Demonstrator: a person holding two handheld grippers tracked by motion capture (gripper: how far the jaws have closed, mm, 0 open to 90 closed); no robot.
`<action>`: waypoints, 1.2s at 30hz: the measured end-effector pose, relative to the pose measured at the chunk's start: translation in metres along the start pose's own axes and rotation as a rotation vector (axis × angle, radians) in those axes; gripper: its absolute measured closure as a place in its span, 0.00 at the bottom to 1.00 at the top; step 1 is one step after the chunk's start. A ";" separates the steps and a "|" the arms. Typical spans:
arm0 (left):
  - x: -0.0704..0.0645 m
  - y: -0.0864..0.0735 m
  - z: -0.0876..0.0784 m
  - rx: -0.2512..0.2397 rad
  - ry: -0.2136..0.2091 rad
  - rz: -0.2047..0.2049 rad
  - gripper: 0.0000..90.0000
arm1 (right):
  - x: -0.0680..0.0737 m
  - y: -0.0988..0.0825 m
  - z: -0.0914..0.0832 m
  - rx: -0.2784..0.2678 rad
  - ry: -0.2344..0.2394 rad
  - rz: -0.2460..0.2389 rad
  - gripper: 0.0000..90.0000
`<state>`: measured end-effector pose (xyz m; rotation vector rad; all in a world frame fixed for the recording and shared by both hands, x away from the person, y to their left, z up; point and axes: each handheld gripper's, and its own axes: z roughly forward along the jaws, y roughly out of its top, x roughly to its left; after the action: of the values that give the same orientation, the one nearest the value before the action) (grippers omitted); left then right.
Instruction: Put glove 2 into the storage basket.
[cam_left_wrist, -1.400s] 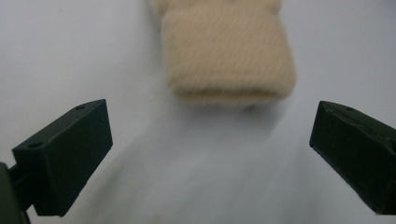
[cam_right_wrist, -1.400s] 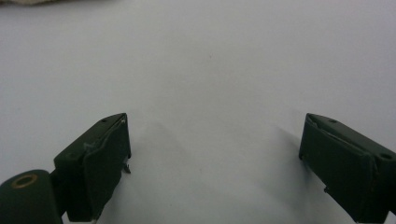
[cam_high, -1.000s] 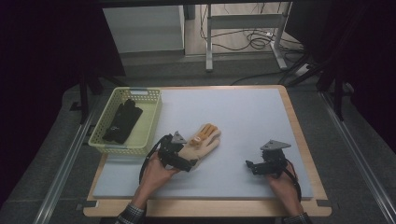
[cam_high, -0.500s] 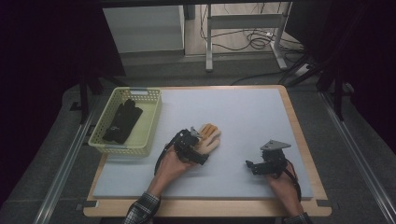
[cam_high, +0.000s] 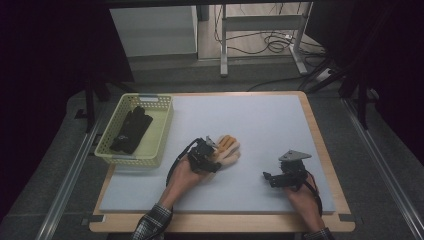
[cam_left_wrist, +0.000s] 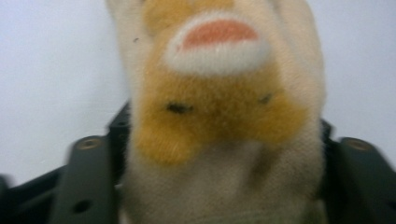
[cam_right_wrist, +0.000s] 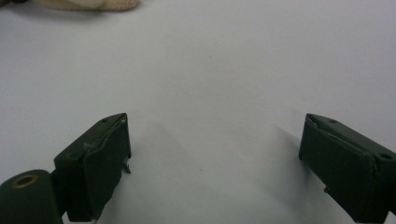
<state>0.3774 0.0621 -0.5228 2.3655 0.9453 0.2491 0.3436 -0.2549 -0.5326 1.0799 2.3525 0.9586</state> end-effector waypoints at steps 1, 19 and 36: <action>0.000 0.000 0.000 0.004 -0.001 0.002 0.48 | 0.000 0.000 0.000 0.000 0.000 0.000 0.10; 0.007 0.002 -0.010 -0.012 -0.043 -0.046 0.61 | 0.000 0.000 0.000 0.000 0.000 0.000 0.10; 0.041 0.015 -0.075 -0.090 0.045 -0.108 0.60 | 0.000 0.000 0.000 -0.001 0.000 -0.002 0.10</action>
<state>0.3885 0.1136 -0.4544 2.2276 1.0570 0.2969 0.3436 -0.2551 -0.5326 1.0774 2.3527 0.9588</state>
